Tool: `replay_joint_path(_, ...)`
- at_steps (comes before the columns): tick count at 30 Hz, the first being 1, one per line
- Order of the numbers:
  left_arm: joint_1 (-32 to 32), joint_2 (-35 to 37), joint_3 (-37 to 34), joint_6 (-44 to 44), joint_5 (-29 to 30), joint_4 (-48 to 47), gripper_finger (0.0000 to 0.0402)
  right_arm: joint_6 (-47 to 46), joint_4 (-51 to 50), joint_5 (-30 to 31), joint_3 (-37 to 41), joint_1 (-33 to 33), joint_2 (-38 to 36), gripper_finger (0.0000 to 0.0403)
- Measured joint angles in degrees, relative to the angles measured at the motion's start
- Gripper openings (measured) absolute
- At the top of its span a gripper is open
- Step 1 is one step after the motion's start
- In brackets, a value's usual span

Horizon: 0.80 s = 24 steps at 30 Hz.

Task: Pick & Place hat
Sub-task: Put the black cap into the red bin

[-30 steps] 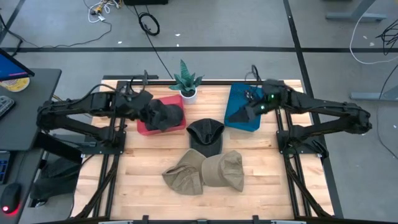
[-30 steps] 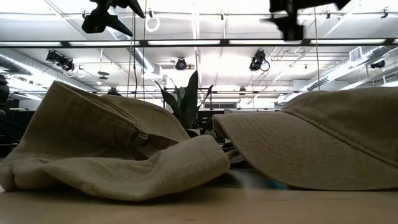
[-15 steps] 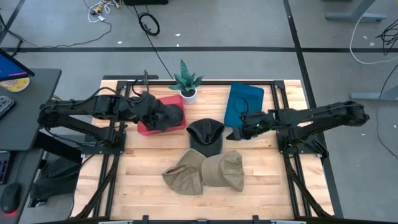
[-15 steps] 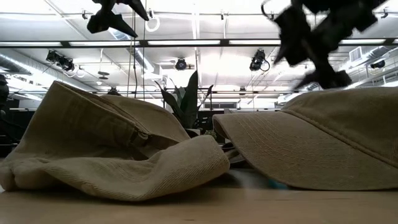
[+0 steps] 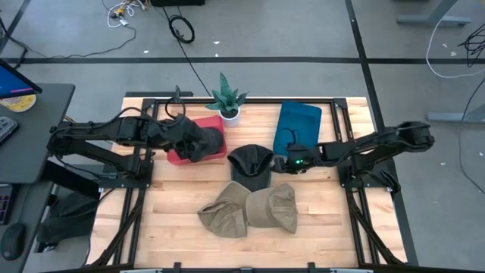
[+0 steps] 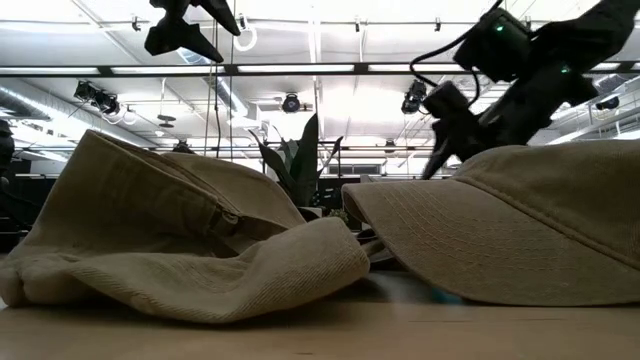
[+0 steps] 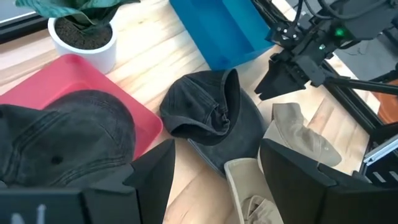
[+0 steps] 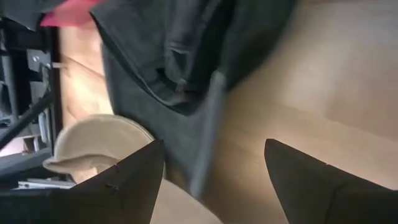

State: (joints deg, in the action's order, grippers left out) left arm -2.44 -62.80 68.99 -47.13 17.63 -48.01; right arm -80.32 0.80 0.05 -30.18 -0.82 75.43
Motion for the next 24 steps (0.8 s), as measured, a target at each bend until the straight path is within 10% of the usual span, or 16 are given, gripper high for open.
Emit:
replay_joint_path(14, -0.07, 0.01, -0.01, 0.47, -0.29, -0.31, 0.0238, -2.39, 10.66, 1.05, -2.39, -0.31, 12.30, 0.0261)
replay_joint_path(24, -0.07, 0.01, -0.01, 1.20, -0.29, -0.22, 0.0238, -1.35, 12.01, 0.76, -2.38, -0.31, 13.28, 0.0080)
